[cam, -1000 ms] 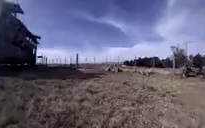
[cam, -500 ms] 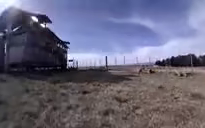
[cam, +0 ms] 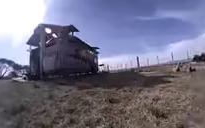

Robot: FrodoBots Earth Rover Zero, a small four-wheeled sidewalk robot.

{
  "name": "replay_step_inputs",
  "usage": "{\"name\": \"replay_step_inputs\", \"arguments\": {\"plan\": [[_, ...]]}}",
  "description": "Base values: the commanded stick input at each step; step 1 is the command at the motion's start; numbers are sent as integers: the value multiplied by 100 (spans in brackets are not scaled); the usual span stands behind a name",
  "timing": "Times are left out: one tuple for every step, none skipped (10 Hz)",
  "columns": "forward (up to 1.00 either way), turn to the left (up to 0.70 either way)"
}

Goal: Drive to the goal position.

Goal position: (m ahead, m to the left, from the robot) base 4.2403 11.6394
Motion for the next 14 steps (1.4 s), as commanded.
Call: {"name": "replay_step_inputs", "arguments": {"plan": [[70,27],[70,27],[70,27],[70,27],[70,27],[70,27],[70,27],[70,27],[70,27],[70,27],[70,27],[70,27],[70,27],[70,27]]}}
